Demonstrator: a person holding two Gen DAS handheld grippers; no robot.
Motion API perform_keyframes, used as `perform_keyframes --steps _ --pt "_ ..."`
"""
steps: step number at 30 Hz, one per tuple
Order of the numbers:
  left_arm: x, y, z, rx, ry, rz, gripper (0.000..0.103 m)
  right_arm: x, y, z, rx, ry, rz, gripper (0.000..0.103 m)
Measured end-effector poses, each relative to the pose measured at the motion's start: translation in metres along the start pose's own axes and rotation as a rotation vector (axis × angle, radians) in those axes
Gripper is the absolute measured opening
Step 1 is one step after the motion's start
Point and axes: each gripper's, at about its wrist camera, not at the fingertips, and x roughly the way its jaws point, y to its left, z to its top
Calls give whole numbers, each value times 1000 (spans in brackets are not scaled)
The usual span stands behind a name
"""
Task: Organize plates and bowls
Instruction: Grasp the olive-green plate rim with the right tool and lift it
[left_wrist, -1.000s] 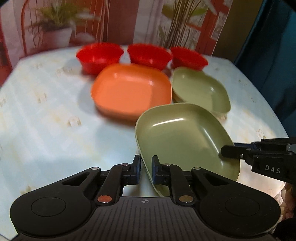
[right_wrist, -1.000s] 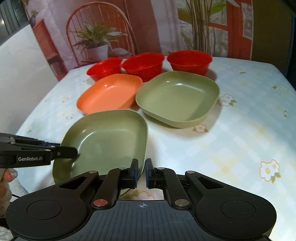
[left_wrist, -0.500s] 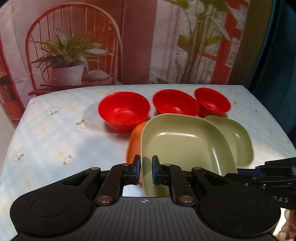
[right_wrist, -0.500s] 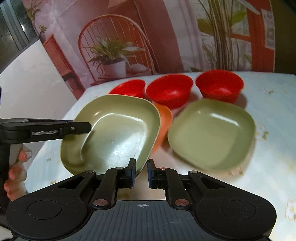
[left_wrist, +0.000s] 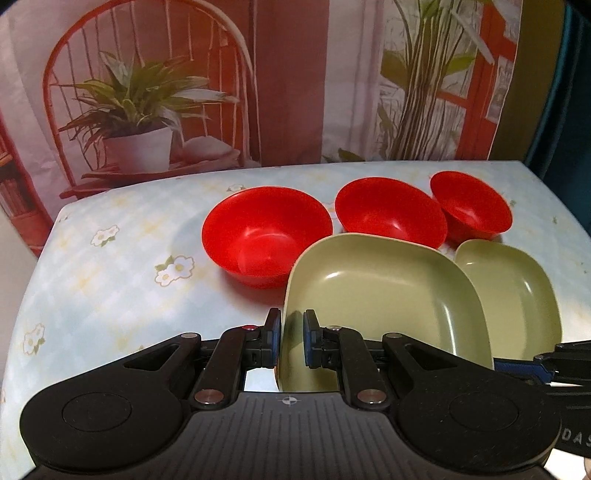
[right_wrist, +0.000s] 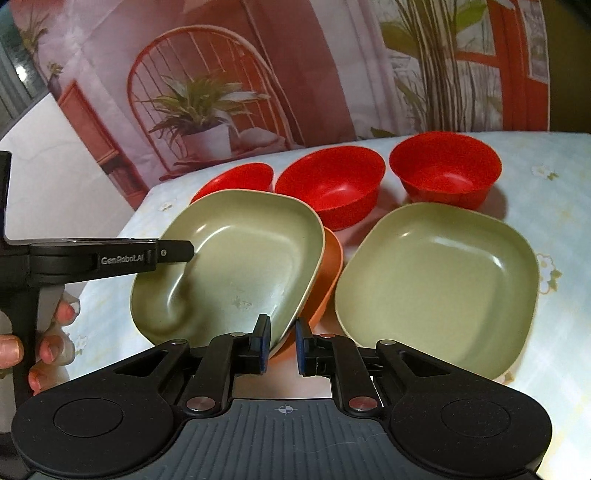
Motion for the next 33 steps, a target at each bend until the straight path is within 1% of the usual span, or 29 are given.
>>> perform_keyframes --steps 6,11,16,20,21,23,26,33 --pt "11 -3 14 70 16 -4 14 4 1 4 6 7 3 15" --pt "25 -3 1 72 56 0 17 7 -3 2 21 16 2 15" --pt "28 -2 -2 68 54 8 17 8 -1 2 7 11 -3 16" --pt "23 -1 -4 83 32 39 19 7 3 2 -7 7 -10 18" --pt "21 0 -4 80 26 37 21 6 4 2 -15 1 -14 19" --pt "15 1 -4 68 5 39 27 -1 6 1 -39 -25 -32 20" --pt "4 -1 -3 48 -33 41 28 -14 4 -2 -61 -79 -67 20" --pt "-14 -21 -4 3 -90 -10 28 -45 -18 -7 -73 -193 -190 20"
